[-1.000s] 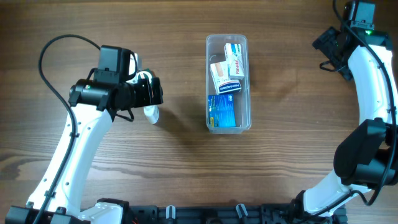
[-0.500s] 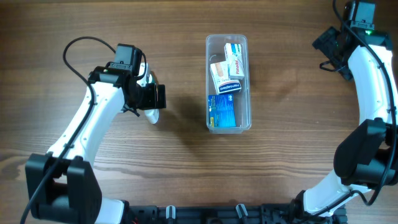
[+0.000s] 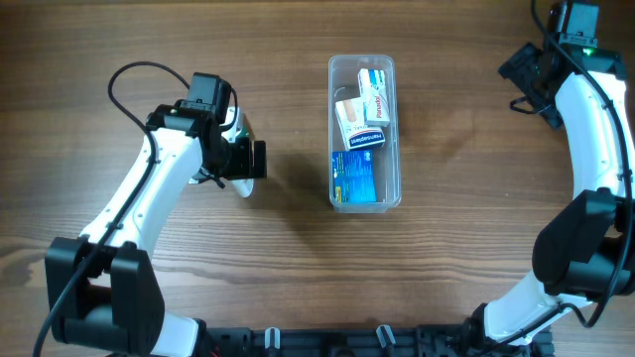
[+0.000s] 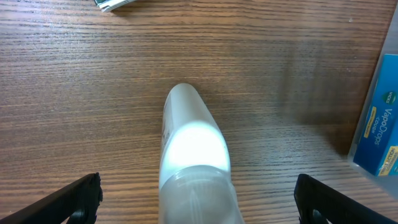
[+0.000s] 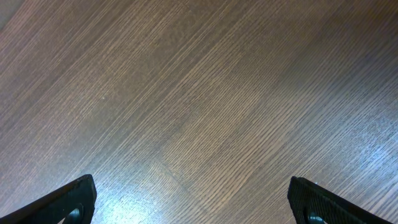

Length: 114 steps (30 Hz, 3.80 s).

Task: Pack container
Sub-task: 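Reach left gripper down over the white bottle and grasp it, then carry the white bottle into the clear container and release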

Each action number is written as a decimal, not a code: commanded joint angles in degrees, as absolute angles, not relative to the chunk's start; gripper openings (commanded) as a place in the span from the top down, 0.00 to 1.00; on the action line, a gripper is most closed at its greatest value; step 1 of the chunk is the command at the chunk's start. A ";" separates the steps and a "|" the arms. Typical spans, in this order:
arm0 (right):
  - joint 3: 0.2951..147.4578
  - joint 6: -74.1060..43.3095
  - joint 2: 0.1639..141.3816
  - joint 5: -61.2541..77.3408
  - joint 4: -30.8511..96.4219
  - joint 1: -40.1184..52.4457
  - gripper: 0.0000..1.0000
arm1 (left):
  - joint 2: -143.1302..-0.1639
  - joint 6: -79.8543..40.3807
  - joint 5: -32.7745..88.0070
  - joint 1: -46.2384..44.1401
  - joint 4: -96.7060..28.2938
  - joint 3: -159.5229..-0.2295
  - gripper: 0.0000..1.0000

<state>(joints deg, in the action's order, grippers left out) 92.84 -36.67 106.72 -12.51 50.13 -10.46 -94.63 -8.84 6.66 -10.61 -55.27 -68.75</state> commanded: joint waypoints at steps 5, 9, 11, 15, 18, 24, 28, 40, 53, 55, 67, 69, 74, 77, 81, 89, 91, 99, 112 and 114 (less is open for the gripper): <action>92.88 -37.52 107.70 -13.50 50.11 -10.57 0.00 | -95.00 -7.68 5.89 -10.87 -55.07 -69.71 0.05; 92.88 -37.52 107.70 -13.50 50.11 -10.57 0.00 | -94.98 -7.68 5.89 -10.87 -55.09 -69.78 0.20; 92.88 -37.54 107.70 -13.50 50.11 -10.57 0.00 | -94.94 -7.68 5.89 -10.87 -55.11 -69.84 0.25; 92.88 -37.52 107.70 -13.50 50.11 -10.57 0.00 | -94.87 -7.70 5.87 -10.87 -55.94 -71.42 0.30; 92.88 -37.52 107.70 -13.50 50.13 -10.57 0.00 | -94.83 -7.70 5.87 -10.87 -57.76 -73.54 0.31; 92.88 -37.52 107.70 -13.50 50.11 -10.57 0.00 | -94.83 -7.70 5.89 -10.87 -58.13 -74.13 0.42; 92.88 -37.54 107.70 -13.50 50.11 -10.57 0.00 | -94.83 -7.70 5.89 -10.87 -59.55 -74.13 0.41; 92.88 -37.52 107.70 -13.50 50.11 -10.57 0.00 | -94.83 -7.73 5.91 -10.87 -59.86 -74.11 0.45; 92.88 -37.54 107.70 -13.50 50.11 -10.57 0.00 | -94.83 -7.70 5.89 -10.87 -60.36 -74.11 0.57; 92.88 -37.54 107.70 -13.50 50.11 -10.57 0.00 | -94.83 -7.73 5.89 -10.87 -60.29 -74.11 0.57; 92.88 -37.52 107.70 -13.50 50.11 -10.57 0.00 | -94.83 -7.70 5.89 -10.87 -59.05 -74.11 0.61; 92.88 -37.52 107.70 -13.50 50.13 -10.57 0.00 | -94.83 -7.73 5.89 -10.87 -59.46 -74.13 0.61; 92.88 -37.54 107.70 -13.50 50.11 -10.57 0.00 | -94.83 -7.70 5.89 -10.87 -60.10 -74.11 0.61; 92.88 -37.52 107.70 -13.50 50.11 -10.57 0.00 | -94.83 -7.70 5.89 -10.87 -60.03 -74.11 0.61; 92.88 -37.54 107.70 -13.50 50.11 -10.57 0.00 | -94.83 -7.73 5.89 -10.87 -59.61 -74.11 0.66; 92.88 -37.52 107.70 -13.50 50.11 -10.57 0.00 | -94.83 -7.73 5.91 -10.87 -59.88 -74.22 0.71; 92.88 -37.52 107.70 -13.50 50.13 -10.57 0.00 | -94.83 -7.75 6.02 -10.87 -60.69 -74.74 0.71; 92.88 -37.52 107.70 -13.50 50.13 -10.57 0.00 | -94.80 -7.97 8.32 -12.53 -67.68 -85.69 0.74; 92.88 -37.52 107.70 -13.50 50.11 -10.57 0.00 | -94.80 -20.75 13.26 -26.24 -67.09 -101.25 0.76; 92.88 -37.54 107.70 -13.50 50.13 -10.57 0.00 | -94.83 -23.94 13.26 -28.91 -64.90 -101.27 0.75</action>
<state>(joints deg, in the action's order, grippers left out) 92.84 -36.67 106.72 -12.51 50.13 -10.46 -94.94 -17.61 11.90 -25.80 -67.09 -99.48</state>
